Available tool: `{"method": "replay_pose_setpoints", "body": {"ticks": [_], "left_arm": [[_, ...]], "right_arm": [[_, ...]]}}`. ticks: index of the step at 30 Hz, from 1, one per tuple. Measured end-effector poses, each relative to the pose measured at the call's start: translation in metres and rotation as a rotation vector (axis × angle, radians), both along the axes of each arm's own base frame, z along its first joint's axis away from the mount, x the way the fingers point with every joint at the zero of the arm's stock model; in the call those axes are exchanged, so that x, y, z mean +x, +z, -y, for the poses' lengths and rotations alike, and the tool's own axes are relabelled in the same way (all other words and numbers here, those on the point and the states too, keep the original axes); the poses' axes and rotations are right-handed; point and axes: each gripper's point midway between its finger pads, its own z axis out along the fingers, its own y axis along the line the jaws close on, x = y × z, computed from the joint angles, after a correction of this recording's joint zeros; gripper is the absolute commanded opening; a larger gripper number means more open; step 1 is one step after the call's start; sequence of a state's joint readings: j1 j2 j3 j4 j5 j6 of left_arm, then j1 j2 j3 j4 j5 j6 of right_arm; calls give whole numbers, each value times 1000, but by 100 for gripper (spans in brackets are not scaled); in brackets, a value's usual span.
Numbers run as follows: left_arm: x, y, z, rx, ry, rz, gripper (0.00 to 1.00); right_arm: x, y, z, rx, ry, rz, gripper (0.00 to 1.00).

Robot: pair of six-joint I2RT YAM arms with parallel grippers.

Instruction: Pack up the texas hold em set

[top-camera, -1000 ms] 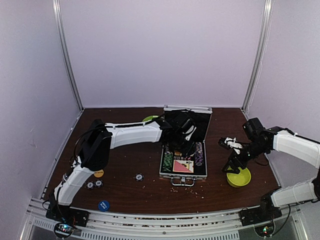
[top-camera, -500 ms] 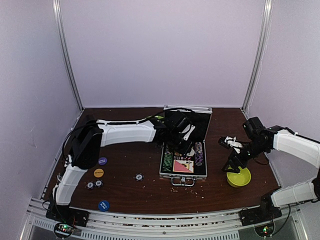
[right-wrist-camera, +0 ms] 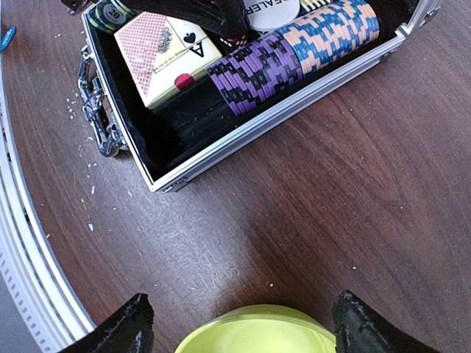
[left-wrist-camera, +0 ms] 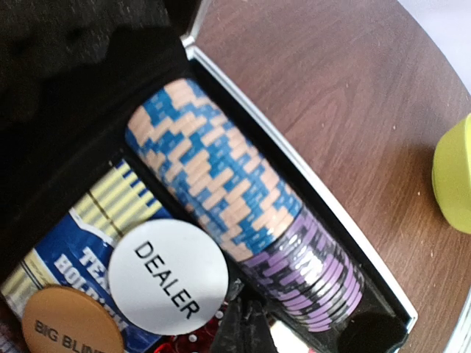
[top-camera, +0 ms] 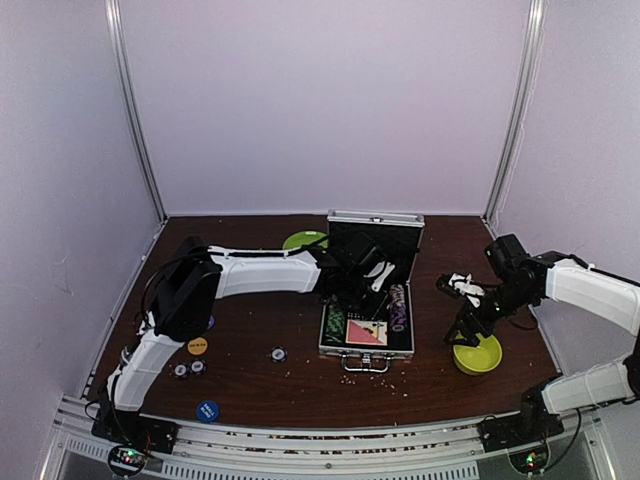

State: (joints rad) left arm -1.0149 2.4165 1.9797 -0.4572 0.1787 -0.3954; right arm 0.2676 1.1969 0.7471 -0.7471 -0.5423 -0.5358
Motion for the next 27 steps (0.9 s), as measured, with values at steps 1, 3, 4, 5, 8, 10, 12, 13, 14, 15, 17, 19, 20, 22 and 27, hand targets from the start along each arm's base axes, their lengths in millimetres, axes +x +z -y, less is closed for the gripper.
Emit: {"method": "replay_pose_setpoints", "body": {"ticks": [1,3,4,5,8,10,12,13,14,15,17,19,20,22,27], "left_arm": [[1,1,1,-2,2,4,0],[3,3,2,-5,7,11,0],[5,3,3,-5,11,15,0],[6,3,3,-4,17,19,0],[10,-2,4,6,31,25,0],[11,-6,4,11,35,22,0],[12,-5,4,11,38,25,0],[13,-5,5,10,39,25,0],[13,-6,5,10,40,24,0],[13,-5,5,10,41,24,0],[13,-5,5,10,42,24,0],[14,-4,6,8,43,27,0],[15,-3,6,7,44,29,0],[15,-3,6,5,45,29,0],[12,-3,-1,9,45,29,0]], "right_arm": [[0,0,0,0,0,-1,84],[0,-1,0,-2,0,-4,84],[0,-1,0,-2,0,-6,84],[0,-2,0,-2,0,-7,84],[0,-3,0,-4,0,-11,85],[-1,-3,0,-4,0,-14,85],[-1,-5,0,-6,0,-20,85],[-1,-5,0,-7,0,-23,85],[-1,-6,0,-8,0,-27,85],[-1,-6,0,-8,0,-28,85],[-2,-7,0,-9,1,-30,86],[-2,-7,0,-9,0,-30,86],[-2,-7,1,-9,0,-30,86],[-2,-7,1,-9,0,-30,86],[-2,-7,1,-9,0,-31,86]]}}
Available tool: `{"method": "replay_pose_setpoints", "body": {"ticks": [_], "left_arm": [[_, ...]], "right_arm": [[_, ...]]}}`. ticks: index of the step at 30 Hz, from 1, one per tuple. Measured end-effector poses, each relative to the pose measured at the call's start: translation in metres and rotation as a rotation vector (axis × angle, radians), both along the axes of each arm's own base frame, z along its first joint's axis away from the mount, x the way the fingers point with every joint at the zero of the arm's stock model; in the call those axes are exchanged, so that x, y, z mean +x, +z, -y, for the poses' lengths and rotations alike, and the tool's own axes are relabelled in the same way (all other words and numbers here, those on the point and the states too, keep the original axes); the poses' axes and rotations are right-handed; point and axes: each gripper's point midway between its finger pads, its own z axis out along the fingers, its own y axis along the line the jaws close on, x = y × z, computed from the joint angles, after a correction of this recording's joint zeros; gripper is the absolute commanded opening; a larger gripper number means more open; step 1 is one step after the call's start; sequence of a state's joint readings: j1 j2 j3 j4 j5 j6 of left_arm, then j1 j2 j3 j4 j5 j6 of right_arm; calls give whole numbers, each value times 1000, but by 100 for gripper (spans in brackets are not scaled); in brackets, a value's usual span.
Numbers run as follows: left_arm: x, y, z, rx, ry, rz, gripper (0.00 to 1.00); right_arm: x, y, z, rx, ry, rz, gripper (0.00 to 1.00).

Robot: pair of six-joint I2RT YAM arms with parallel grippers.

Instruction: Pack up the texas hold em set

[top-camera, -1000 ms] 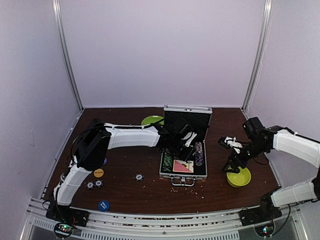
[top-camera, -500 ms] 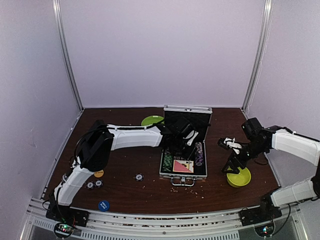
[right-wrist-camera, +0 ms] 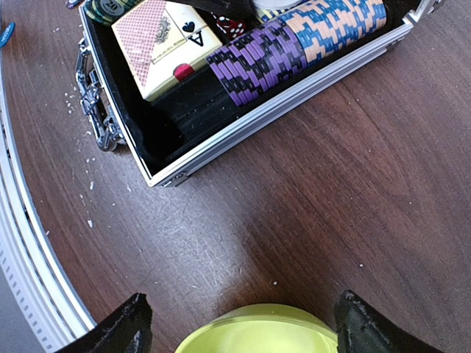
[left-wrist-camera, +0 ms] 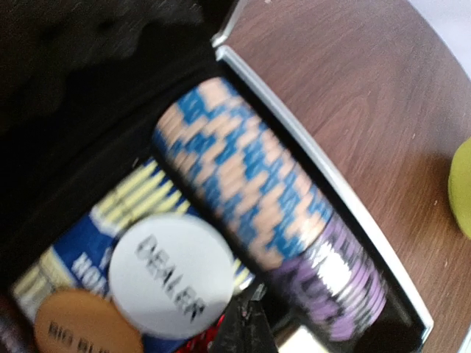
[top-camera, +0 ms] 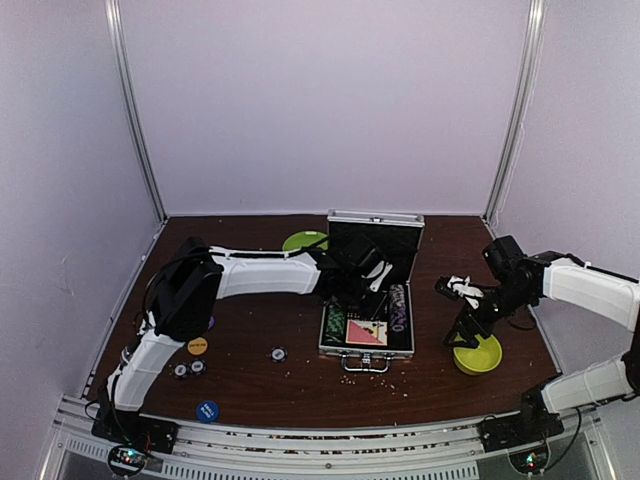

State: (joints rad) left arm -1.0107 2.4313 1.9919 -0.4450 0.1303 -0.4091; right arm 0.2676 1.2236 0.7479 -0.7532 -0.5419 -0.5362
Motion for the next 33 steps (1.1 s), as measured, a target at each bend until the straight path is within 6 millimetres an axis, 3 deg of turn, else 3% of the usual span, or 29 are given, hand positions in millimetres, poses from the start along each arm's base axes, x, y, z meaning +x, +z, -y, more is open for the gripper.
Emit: {"method": "replay_pose_setpoints", "body": {"ticks": [4,10,13,15,22,26,28,29,33], "left_arm": [[-17,14,-28,18,-11,1,6],[-48,81,-66,-8,-63,106,18],[-65,97,-91,16,-49,155,29],[-73,92,-115,75,-18,160,36],[-95,47,-223,407,165,67,59],[-109,34,-282,561,284,8,63],[-110,26,-319,617,381,-44,65],[-110,25,-323,624,394,-52,67],[-95,15,-375,638,565,-148,72]], "right_arm": [[-1,0,0,-1,3,-1,86],[-1,0,0,-2,8,-4,85],[-1,1,0,-1,11,-3,85],[-1,2,0,-1,11,-1,85],[0,4,-1,1,11,2,85],[0,4,-1,0,13,3,85],[0,4,-1,0,14,4,85],[0,4,-1,0,14,4,85],[0,5,-1,2,14,10,85]]}}
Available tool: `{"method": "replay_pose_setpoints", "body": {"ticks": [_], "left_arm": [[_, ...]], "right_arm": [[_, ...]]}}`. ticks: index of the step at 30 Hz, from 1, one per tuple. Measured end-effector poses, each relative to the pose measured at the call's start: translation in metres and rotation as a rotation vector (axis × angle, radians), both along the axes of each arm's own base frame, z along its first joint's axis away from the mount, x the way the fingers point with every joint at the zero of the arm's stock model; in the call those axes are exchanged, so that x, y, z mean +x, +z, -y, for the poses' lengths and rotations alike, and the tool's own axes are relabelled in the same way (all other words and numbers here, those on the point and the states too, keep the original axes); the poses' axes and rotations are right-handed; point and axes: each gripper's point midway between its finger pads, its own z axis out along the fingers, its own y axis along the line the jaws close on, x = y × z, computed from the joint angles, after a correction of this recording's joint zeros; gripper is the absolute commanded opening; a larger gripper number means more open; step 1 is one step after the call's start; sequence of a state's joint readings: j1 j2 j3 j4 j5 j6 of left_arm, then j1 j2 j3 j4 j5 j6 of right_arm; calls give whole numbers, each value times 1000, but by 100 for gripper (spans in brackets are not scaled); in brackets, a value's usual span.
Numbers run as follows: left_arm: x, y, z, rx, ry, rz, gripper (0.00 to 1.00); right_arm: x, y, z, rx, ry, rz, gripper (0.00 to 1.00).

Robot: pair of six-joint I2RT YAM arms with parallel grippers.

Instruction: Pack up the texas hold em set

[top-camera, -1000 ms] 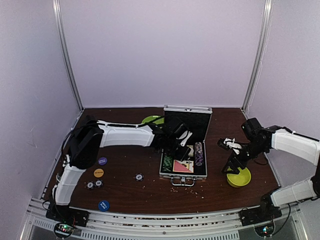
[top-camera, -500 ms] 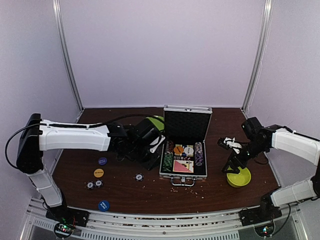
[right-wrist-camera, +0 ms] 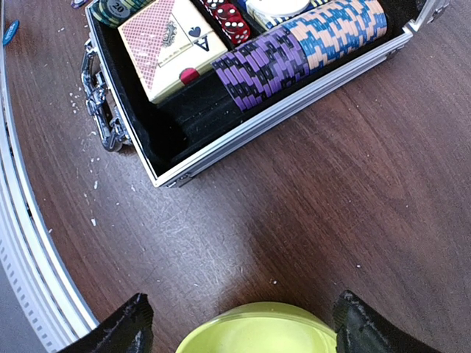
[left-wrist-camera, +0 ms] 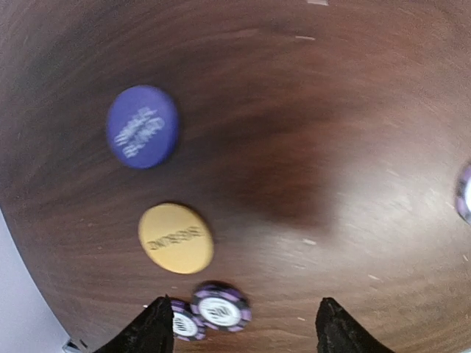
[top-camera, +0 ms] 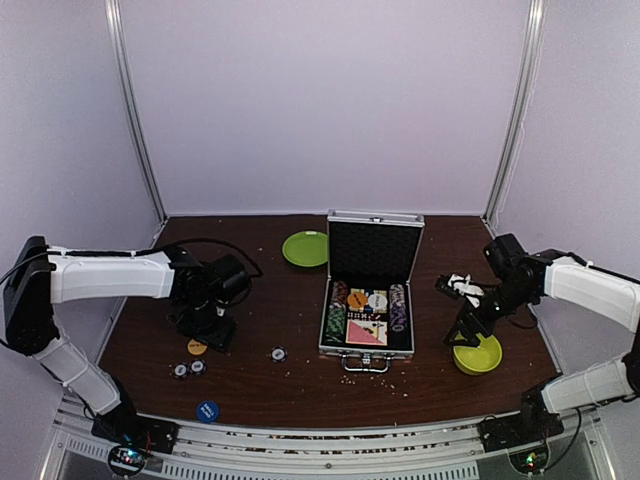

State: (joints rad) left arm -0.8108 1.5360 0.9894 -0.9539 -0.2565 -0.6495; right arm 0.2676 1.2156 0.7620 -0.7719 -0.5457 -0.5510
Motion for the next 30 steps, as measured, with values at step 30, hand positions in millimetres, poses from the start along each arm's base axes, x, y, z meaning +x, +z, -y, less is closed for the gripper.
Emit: {"method": "replay_pose_setpoints", "body": {"ticks": [30], "left_arm": [[92,-47,-52,-112,189,-193,70]], "right_arm": [[0,4,0,4,0,16,85]]}}
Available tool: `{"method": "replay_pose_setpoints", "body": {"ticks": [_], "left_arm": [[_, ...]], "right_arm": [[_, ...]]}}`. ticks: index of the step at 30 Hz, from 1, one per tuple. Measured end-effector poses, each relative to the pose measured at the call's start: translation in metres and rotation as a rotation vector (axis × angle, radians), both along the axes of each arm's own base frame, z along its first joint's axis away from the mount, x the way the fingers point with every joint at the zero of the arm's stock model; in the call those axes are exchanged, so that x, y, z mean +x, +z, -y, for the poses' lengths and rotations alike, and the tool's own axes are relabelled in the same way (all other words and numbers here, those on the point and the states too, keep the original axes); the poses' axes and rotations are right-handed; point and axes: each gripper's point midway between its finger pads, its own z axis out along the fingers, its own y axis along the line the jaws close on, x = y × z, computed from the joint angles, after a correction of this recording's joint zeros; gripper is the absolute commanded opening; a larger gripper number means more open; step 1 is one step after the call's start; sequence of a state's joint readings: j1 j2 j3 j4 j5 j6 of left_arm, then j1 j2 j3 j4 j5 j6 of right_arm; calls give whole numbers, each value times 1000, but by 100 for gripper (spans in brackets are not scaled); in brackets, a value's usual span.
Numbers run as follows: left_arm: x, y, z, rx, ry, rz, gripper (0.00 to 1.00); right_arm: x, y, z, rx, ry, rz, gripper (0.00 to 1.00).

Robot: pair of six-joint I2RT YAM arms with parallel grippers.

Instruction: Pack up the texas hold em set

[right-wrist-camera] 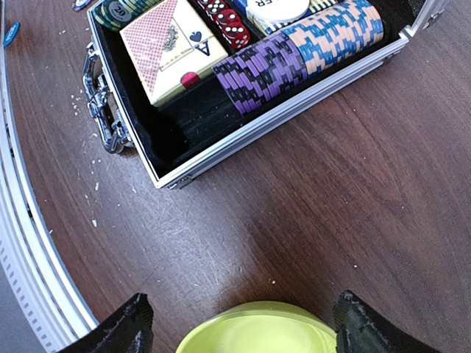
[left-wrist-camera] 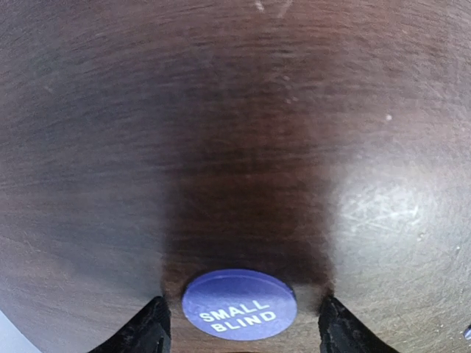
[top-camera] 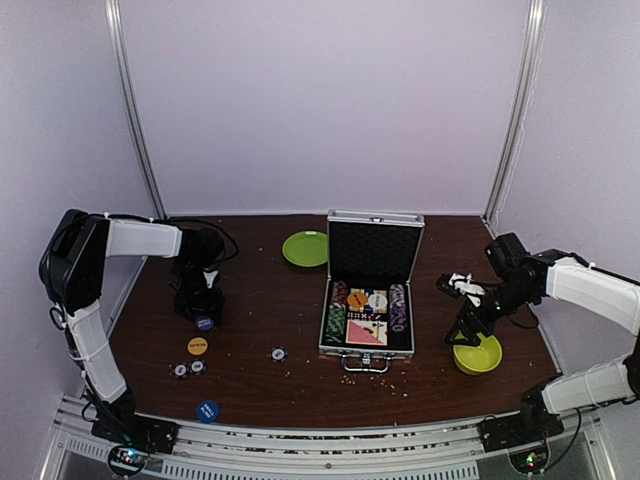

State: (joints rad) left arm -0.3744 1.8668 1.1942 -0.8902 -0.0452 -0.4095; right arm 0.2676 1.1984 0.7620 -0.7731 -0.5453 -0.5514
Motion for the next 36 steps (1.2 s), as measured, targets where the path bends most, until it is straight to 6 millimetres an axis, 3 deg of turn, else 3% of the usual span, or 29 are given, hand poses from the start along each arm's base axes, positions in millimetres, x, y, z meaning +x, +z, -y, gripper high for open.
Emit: {"method": "replay_pose_setpoints", "body": {"ticks": [9,14,20,26,30,36], "left_arm": [[1,-2,2,-27,3,-2,54],[0,-2,4,-41,-1,0,53],[-1,-2,4,-53,-5,22,42],[-3,0,11,-70,-25,28,41],[-12,8,45,-114,-109,23,41],[-11,63,153,-262,-320,152,41]], "right_arm": [[0,-1,0,-1,0,-3,85],[0,-1,0,-1,0,-4,85],[0,-1,0,-1,0,-4,85],[0,-2,0,-2,0,-7,85],[0,-2,0,-2,0,-7,85],[0,-2,0,-3,-1,-6,85]]}}
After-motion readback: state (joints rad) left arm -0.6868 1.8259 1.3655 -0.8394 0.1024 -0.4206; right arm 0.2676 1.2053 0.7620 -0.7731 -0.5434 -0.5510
